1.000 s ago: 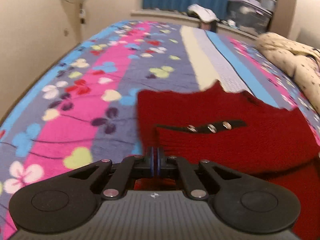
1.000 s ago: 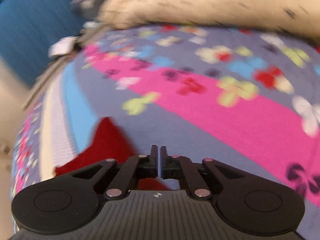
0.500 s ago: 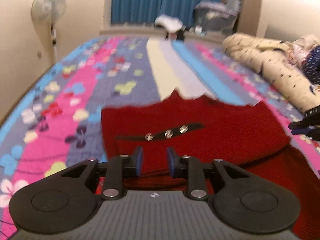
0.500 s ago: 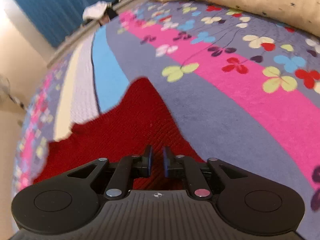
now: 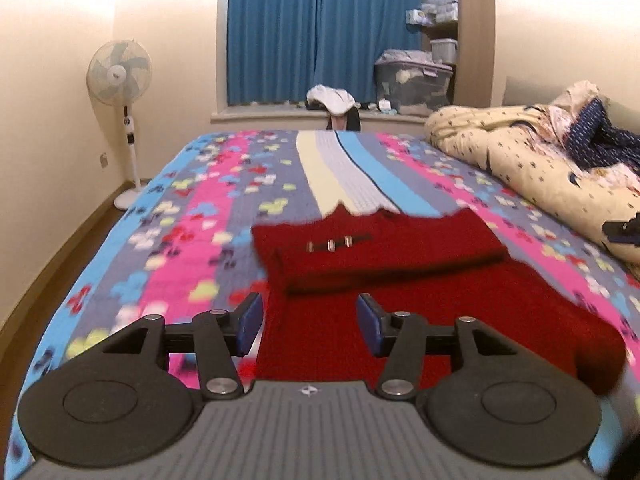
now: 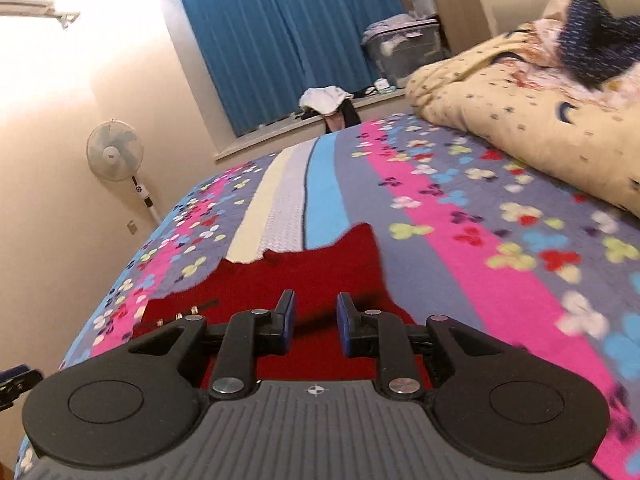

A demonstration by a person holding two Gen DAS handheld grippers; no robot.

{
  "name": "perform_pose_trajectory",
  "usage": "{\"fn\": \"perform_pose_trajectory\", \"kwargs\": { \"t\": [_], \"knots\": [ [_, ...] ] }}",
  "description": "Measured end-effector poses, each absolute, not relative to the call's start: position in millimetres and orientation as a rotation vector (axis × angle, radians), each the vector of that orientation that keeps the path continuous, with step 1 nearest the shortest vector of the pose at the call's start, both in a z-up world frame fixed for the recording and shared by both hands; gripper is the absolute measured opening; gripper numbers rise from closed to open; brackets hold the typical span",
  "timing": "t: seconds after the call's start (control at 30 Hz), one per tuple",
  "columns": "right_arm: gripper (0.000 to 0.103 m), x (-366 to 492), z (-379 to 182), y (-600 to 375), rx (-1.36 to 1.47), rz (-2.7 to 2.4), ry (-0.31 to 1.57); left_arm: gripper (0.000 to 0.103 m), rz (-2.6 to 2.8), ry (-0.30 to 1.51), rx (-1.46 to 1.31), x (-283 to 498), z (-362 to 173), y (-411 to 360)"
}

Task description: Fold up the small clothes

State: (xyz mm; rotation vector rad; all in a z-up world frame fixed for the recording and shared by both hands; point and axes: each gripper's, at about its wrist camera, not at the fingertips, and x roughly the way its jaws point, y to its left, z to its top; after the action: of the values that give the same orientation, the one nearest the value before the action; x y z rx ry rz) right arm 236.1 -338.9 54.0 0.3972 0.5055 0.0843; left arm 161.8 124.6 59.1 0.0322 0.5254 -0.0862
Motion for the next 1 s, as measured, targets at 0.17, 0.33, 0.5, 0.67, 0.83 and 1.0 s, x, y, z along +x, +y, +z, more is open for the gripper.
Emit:
{"fn": "perform_pose_trajectory", "kwargs": {
  "t": [0.17, 0.33, 0.5, 0.67, 0.83, 1.0],
  "knots": [
    [0.023, 181.7, 41.5, -382.9, 0.474, 0.061, 0.541, 0.052, -0.097, 0.598, 0.005, 94.6, 41.0, 157.9],
    [0.025, 165.1, 3.9, -396.6, 0.463, 0.145, 0.706, 0.050, -0.082, 0.739, -0.109, 70.0, 8.2, 190.6],
    [0.043, 173.0, -25.9, -387.2, 0.407, 0.175, 0.840, 0.050, -0.079, 0.771, -0.155, 75.9, -1.8, 194.8],
    [0.059, 185.5, -41.1, -373.0, 0.355, 0.215, 0.890, 0.050, -0.069, 0.830, -0.227, 82.6, -36.9, 185.5],
    [0.060, 190.3, -56.8, -377.0, 0.388, 0.239, 0.918, 0.051, -0.070, 0.865, -0.290, 84.9, -66.3, 181.0],
    [0.059, 188.3, -61.4, -365.5, 0.301, 0.306, 0.921, 0.034, -0.087, 0.854, -0.228, 89.9, -68.0, 164.5]
  ]
}}
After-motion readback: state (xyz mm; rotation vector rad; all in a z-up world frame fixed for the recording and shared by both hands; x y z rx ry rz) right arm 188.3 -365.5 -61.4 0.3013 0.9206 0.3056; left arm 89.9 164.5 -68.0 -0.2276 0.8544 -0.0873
